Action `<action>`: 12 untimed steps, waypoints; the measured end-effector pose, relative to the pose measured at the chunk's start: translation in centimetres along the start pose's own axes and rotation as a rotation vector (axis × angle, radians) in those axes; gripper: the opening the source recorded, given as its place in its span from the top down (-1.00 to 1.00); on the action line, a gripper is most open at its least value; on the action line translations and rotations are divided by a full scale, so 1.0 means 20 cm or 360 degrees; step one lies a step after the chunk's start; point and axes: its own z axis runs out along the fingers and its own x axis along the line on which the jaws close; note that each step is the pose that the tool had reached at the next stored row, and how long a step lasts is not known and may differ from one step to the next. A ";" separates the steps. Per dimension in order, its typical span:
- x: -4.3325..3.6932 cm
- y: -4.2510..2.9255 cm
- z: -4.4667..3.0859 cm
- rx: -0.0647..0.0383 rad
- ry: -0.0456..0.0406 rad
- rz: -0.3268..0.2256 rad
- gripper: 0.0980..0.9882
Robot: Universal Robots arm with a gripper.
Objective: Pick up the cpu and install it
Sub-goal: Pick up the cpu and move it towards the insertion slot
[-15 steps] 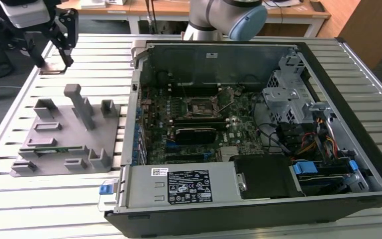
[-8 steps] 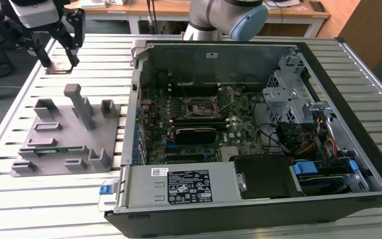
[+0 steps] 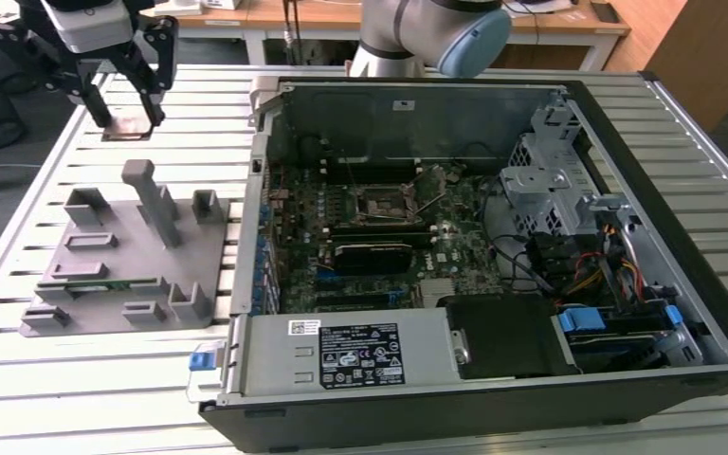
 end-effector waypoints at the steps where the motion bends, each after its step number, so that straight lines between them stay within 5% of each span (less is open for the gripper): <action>1: -0.008 0.000 0.000 0.0000 0.0000 0.0000 0.02; 12: -0.089 0.003 0.000 0.0000 0.0000 0.0000 0.02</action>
